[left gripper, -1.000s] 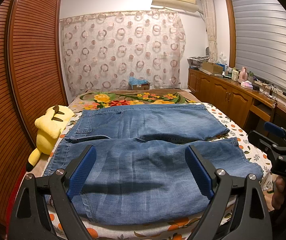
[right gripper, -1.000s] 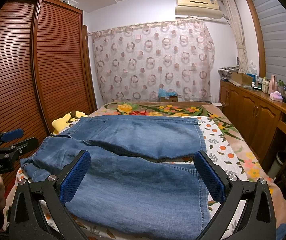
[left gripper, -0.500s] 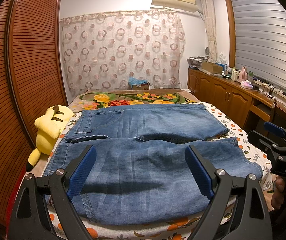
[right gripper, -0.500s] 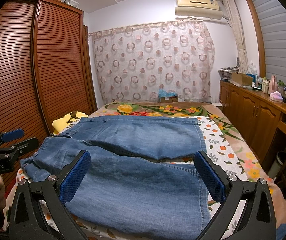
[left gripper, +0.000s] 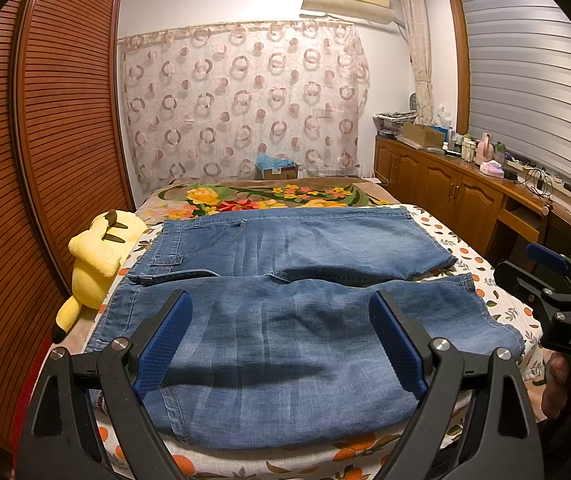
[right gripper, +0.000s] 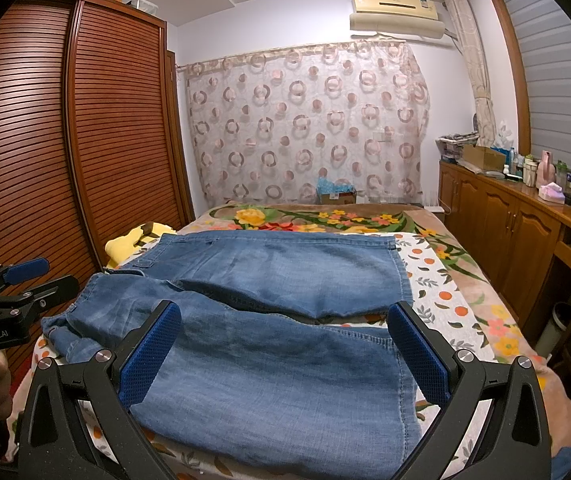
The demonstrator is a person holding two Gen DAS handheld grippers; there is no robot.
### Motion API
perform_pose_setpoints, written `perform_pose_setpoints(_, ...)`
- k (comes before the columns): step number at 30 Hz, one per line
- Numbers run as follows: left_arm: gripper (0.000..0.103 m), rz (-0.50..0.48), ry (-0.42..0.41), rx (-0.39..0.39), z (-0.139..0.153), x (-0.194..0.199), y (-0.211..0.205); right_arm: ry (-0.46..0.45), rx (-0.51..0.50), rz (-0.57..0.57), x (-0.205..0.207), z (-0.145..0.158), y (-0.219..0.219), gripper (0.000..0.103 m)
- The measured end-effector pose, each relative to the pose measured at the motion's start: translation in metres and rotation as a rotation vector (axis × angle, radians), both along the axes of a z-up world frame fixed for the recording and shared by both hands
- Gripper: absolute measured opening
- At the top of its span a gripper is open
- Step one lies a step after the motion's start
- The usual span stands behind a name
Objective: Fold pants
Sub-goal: 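Lower both grippers to the jeans hems and close on the hem edges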
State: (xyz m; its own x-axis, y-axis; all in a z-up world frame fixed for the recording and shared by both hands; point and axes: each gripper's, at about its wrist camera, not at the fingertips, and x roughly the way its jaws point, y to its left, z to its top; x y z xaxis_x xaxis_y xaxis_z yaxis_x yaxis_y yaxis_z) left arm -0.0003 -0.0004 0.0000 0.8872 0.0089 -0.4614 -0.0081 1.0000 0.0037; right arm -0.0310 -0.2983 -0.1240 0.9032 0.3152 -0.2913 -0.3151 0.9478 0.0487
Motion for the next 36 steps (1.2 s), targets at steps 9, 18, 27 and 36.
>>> perform_pose_setpoints(9,0.091,-0.008,0.028,-0.004,-0.004,0.004,0.002,0.012,-0.004,0.003,0.003,-0.002,0.001,0.103)
perform_pose_setpoints(18,0.091,-0.014,0.123,-0.022,-0.028,0.016,0.009,0.099,-0.034,0.000,0.026,-0.008,0.001,0.103)
perform_pose_setpoints(27,0.091,0.020,0.200,-0.037,-0.054,0.028,0.036,0.202,-0.081,-0.027,0.055,-0.007,0.005,0.103)
perform_pose_setpoints(36,0.091,0.035,0.263,-0.044,-0.074,0.032,0.063,0.253,-0.124,-0.062,0.061,0.009,0.015,0.103)
